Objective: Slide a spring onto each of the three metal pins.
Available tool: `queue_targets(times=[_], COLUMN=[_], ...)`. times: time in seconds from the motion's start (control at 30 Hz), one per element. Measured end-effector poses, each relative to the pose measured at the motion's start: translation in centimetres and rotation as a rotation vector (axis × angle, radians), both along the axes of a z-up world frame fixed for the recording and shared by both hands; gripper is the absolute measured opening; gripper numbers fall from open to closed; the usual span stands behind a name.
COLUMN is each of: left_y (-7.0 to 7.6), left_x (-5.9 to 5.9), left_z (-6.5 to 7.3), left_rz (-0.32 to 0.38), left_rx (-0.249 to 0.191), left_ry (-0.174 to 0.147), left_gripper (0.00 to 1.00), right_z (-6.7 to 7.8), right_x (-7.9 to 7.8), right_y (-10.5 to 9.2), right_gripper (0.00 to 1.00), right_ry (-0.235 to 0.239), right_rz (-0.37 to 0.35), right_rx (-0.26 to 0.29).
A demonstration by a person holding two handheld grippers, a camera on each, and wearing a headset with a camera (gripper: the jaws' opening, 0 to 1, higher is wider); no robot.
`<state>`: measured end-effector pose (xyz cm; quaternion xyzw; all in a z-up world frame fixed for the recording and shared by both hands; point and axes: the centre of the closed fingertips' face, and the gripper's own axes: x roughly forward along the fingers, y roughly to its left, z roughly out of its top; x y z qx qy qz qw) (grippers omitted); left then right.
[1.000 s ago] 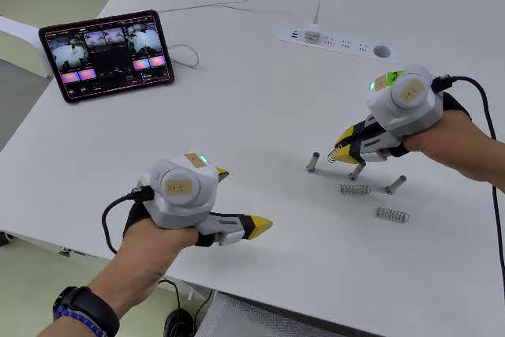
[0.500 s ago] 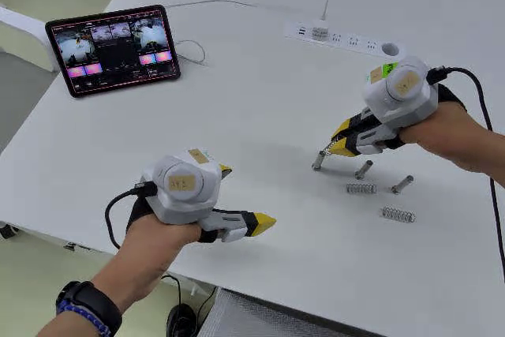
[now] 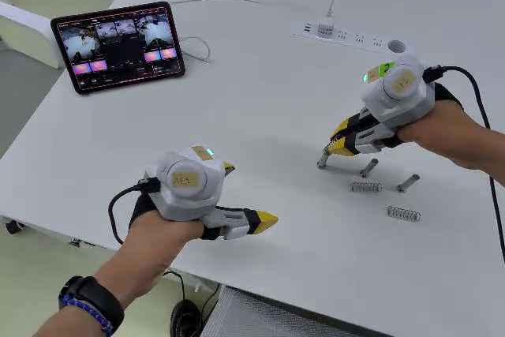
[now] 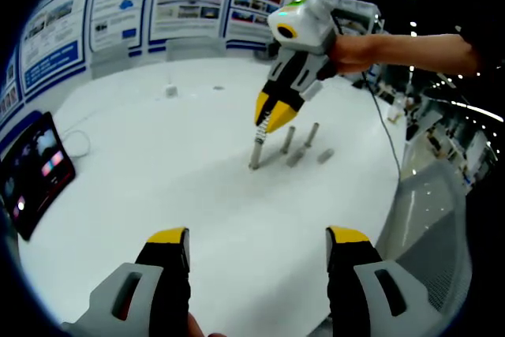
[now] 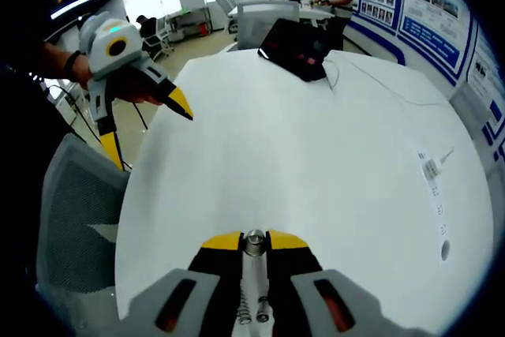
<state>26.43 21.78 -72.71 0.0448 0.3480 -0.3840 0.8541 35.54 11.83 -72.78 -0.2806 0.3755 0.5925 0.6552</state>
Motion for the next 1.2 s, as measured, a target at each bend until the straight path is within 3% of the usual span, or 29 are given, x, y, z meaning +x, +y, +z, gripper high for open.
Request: queue_targets(times=[1.2], left_y=[0.5], left_x=[-0.1], left_z=[-0.3], left_rz=[0.008], left_rx=[0.007], left_ry=[0.015], left_gripper=[0.70], right_z=[-3.9], right_x=[-0.2], right_y=[0.8], right_gripper=[0.13], right_ry=[0.002], right_rz=[0.071], right_rx=[-0.067])
